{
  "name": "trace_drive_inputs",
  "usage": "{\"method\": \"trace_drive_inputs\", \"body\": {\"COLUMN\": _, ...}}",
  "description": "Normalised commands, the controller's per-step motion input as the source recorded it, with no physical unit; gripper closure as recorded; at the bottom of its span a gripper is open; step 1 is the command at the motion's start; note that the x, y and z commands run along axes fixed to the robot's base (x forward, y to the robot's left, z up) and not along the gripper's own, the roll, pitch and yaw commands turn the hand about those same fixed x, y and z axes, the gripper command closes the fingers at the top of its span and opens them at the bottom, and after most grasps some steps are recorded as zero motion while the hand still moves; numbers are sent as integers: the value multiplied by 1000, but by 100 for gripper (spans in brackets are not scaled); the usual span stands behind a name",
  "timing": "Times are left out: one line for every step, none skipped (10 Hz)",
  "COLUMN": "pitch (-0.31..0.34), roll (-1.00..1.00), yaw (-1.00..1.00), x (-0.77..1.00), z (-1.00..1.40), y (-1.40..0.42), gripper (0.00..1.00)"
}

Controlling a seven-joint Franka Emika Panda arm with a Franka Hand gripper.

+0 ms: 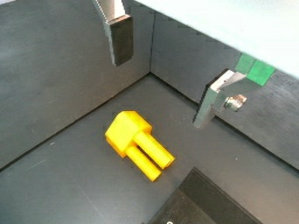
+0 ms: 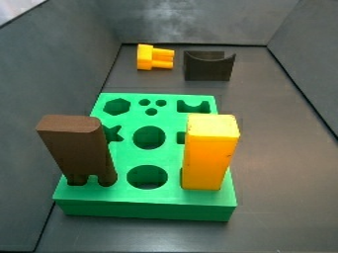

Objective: Pick up the 3 prong object. Move up. Place the 3 prong object on the fixture. Regrasp the 3 prong object. Move to above the board. Insert the 3 prong object.
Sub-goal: Pick up the 3 prong object.

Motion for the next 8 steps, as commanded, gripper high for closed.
{"method": "trace_drive_inputs", "body": {"pitch": 0, "roll": 4, "yaw": 0, "x": -23, "z": 0, "y": 0, "gripper": 0}}
{"method": "trace_drive_inputs", "body": {"pitch": 46, "roll": 53, "yaw": -709, "x": -114, "z": 0, "y": 0, "gripper": 0}}
{"method": "trace_drive_inputs", "body": {"pitch": 17, "roll": 20, "yaw": -951, "x": -149, "z": -66, "y": 0, "gripper": 0}}
{"method": "trace_drive_inputs", "body": {"pitch": 10, "roll": 17, "yaw": -1000, "x": -66, "z": -109, "y": 0, "gripper": 0}}
{"method": "trace_drive_inputs", "body": {"pitch": 0, "roll": 6, "yaw": -1000, "x": 0, "z": -171, "y": 0, "gripper": 0}}
{"method": "trace_drive_inputs", "body": {"pitch": 0, "roll": 0, "yaw": -1000, "x": 0, "z": -209, "y": 0, "gripper": 0}}
{"method": "trace_drive_inputs", "body": {"pitch": 0, "roll": 0, "yaw": -1000, "x": 0, "z": -237, "y": 0, "gripper": 0}}
{"method": "trace_drive_inputs", "body": {"pitch": 0, "roll": 0, "yaw": -1000, "x": 0, "z": -249, "y": 0, "gripper": 0}}
